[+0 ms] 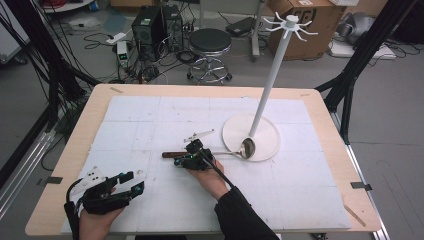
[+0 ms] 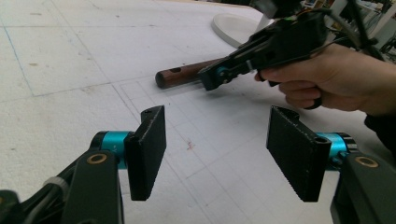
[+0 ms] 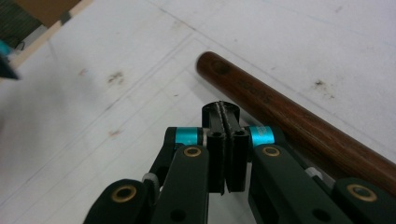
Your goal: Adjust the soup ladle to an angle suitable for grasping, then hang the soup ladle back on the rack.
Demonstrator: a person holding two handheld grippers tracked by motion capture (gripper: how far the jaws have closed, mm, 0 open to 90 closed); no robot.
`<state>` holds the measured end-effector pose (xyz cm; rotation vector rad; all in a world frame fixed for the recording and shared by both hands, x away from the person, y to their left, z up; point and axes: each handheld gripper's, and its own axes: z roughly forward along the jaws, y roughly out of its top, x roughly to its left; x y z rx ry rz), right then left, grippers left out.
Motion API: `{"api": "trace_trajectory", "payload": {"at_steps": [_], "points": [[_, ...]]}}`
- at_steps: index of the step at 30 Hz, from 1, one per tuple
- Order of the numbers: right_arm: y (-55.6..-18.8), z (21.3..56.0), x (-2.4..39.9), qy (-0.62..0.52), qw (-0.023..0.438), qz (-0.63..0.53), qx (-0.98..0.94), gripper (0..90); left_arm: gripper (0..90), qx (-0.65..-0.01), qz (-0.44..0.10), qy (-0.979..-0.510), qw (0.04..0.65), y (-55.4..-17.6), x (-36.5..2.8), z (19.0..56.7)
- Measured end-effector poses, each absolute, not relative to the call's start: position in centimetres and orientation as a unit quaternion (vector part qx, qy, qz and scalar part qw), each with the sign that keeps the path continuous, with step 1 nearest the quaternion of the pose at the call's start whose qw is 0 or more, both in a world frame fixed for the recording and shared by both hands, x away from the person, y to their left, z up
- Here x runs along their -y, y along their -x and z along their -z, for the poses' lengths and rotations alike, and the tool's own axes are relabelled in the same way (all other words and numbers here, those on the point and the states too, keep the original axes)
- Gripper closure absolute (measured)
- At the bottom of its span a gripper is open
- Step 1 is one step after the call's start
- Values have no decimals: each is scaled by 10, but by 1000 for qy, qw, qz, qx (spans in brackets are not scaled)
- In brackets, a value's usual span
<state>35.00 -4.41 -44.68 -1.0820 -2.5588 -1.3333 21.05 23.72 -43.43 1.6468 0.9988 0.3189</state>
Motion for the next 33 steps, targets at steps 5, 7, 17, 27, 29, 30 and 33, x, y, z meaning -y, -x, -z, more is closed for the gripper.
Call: {"api": "trace_trajectory", "payload": {"at_steps": [5, 7, 17, 27, 29, 30, 33], "points": [[-324, 422, 65, 320, 1, 454, 832, 492, 383, -422, -136, -700, 560, -210, -237, 434], [-312, 415, 79, 311, -21, 469, 826, 343, 384, -422, -136, -700, 560, -210, -235, 434], [-264, 392, 172, 313, -59, 542, 778, 182, 382, -398, -126, -702, 577, -218, -227, 434], [-247, 394, 241, 362, -56, 573, 733, 192, 382, -389, -126, -705, 579, -221, -220, 433], [-247, 394, 243, 363, -53, 574, 732, 193, 381, -386, -129, -706, 580, -220, -219, 432], [-247, 393, 244, 364, -52, 575, 731, 194, 381, -384, -129, -705, 582, -220, -219, 432], [-250, 393, 240, 360, -49, 576, 732, 208, 381, -383, -131, -705, 582, -220, -220, 432]]}}
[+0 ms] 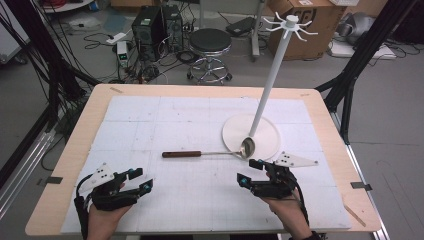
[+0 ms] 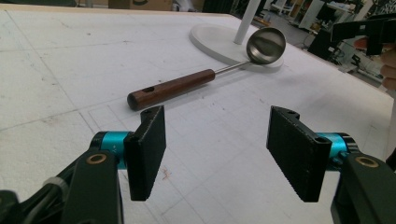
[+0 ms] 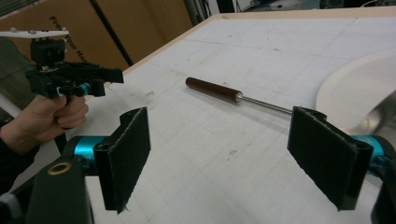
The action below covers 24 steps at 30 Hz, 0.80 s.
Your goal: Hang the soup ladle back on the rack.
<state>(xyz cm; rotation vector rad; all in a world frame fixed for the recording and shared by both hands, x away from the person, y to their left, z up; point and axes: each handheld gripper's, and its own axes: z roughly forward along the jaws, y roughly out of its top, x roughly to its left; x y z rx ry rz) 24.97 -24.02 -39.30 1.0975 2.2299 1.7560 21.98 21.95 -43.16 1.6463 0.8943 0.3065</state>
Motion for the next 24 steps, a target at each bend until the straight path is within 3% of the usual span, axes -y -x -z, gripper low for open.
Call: {"api": "trace_trajectory", "payload": {"at_steps": [5, 8, 13, 24], "points": [[-262, 391, 216, -352, 38, -571, -741, 249, 381, -383, -131, -704, 583, -219, -220, 432], [-278, 392, 198, -363, -15, -574, -734, 275, 381, -384, -131, -704, 583, -219, -221, 432], [-306, 392, 165, -368, -40, -537, -758, 298, 381, -383, -131, -702, 586, -218, -221, 431], [-364, 398, 106, -379, -35, -454, -806, 369, 382, -387, -134, -697, 589, -212, -229, 430]]}}
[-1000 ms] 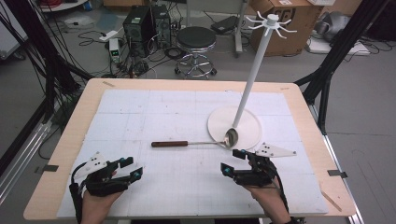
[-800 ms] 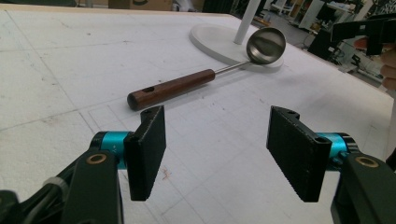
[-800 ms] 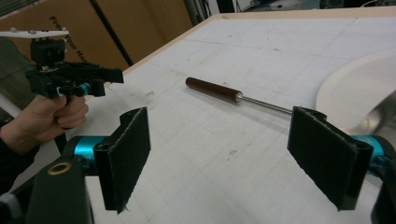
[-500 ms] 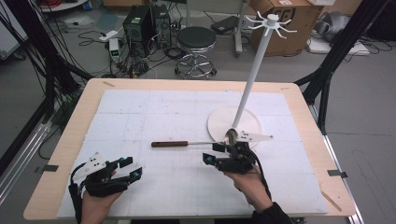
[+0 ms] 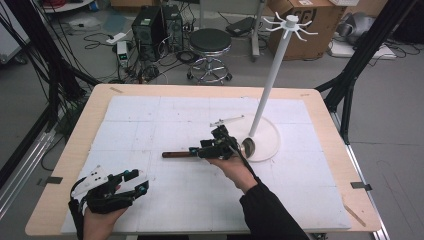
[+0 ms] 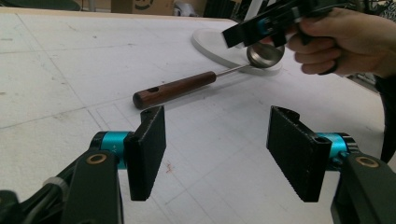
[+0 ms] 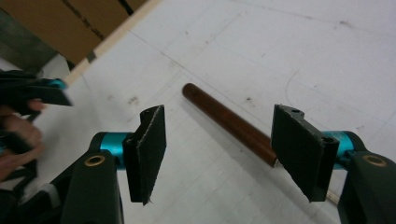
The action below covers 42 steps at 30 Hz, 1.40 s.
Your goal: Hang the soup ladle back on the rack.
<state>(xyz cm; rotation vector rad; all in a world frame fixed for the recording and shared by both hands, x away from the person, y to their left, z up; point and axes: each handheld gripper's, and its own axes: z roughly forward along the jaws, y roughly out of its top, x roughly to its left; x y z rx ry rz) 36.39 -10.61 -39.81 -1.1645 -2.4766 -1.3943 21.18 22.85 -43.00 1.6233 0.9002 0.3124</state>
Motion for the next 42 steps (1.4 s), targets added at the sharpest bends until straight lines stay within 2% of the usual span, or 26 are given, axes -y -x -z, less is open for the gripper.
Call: {"api": "trace_trajectory", "payload": {"at_steps": [7, 15, 19, 27, 28, 30, 38, 42], "points": [[-382, 412, 74, 354, 32, 363, 862, 390, 382, -390, -140, -692, 591, -207, -233, 429], [-387, 422, 71, 346, 21, 312, 884, 414, 382, -391, -143, -692, 590, -204, -235, 429], [-382, 426, 65, 336, -8, 277, 900, 490, 382, -390, -143, -694, 588, -205, -234, 429], [-381, 424, 63, 317, -20, 257, 913, 545, 382, -391, -142, -693, 589, -205, -233, 429], [-379, 423, 58, 302, -51, 232, 923, 640, 382, -390, -143, -693, 589, -205, -234, 429], [-379, 422, 57, 301, -57, 228, 924, 701, 382, -390, -143, -693, 589, -205, -234, 429], [-385, 422, 61, 308, -34, 234, 922, 706, 382, -392, -142, -693, 589, -205, -233, 429], [-384, 422, 60, 299, -41, 230, 925, 724, 383, -392, -142, -694, 588, -205, -233, 430]]}}
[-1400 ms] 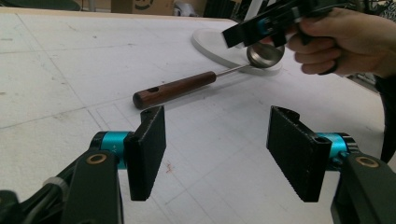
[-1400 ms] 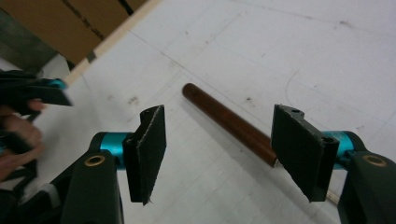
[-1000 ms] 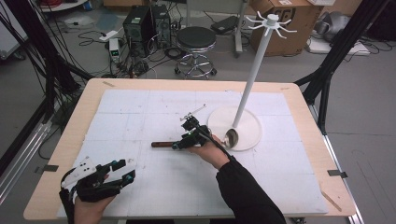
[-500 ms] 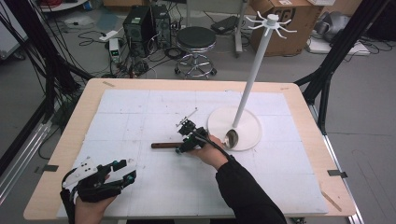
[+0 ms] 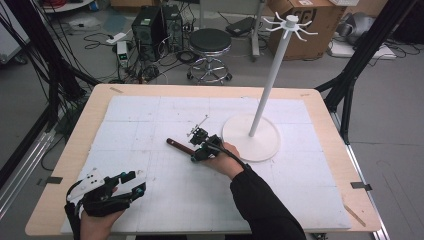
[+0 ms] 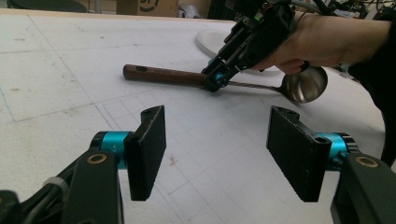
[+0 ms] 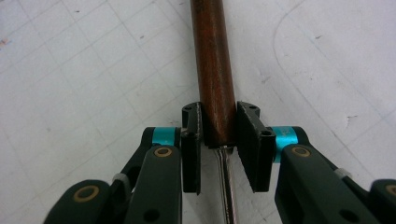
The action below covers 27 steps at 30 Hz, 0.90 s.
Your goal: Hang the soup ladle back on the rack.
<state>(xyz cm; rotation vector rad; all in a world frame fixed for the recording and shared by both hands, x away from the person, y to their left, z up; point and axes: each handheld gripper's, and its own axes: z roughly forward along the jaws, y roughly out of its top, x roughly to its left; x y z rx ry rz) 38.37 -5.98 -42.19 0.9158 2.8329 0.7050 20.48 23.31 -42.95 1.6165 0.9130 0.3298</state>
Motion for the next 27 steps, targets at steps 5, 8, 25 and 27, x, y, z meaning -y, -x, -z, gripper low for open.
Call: {"api": "trace_trajectory", "payload": {"at_steps": [5, 8, 25, 27], "points": [[-388, 422, 65, -314, 18, -244, -917, 736, 383, -391, -144, -693, 588, -204, -234, 429], [-394, 424, 78, -338, -35, -275, -899, 736, 383, -391, -144, -691, 590, -204, -235, 429], [-353, 370, 196, -317, -60, -575, -752, 740, 386, -392, -148, -692, 588, -203, -232, 429], [-349, 366, 204, -316, -49, -587, -744, 743, 386, -391, -148, -693, 587, -203, -232, 430]]}}
